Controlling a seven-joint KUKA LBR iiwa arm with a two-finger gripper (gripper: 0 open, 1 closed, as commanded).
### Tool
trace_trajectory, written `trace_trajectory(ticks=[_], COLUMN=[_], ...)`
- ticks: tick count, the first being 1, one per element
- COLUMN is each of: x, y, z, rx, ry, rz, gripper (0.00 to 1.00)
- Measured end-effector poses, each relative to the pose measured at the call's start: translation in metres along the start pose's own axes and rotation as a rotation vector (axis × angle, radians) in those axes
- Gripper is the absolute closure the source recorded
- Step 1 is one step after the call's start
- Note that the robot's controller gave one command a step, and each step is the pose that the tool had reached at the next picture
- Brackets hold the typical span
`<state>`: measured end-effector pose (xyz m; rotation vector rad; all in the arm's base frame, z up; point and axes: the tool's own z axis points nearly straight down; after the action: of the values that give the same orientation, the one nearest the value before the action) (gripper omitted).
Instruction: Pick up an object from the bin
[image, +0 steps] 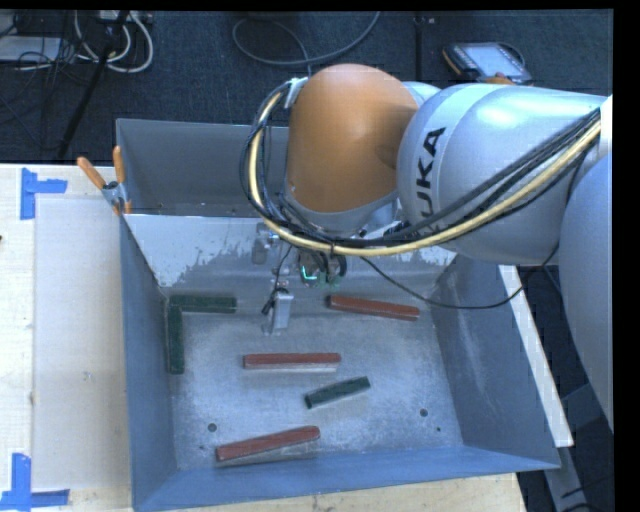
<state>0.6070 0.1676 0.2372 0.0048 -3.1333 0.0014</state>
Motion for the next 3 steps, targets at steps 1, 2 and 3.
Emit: trace_trajectory(ticks=[1, 2, 3], x=[-0.002, 0.034, 0.039], y=[-0.001, -0.024, -0.052], z=[-0.005, 0.054, 0.091], rx=[-0.001, -0.001, 0.0], ry=[-0.008, -0.011, -0.006], rz=[0.003, -0.051, -0.208], gripper=[0.0, 0.0, 0.0])
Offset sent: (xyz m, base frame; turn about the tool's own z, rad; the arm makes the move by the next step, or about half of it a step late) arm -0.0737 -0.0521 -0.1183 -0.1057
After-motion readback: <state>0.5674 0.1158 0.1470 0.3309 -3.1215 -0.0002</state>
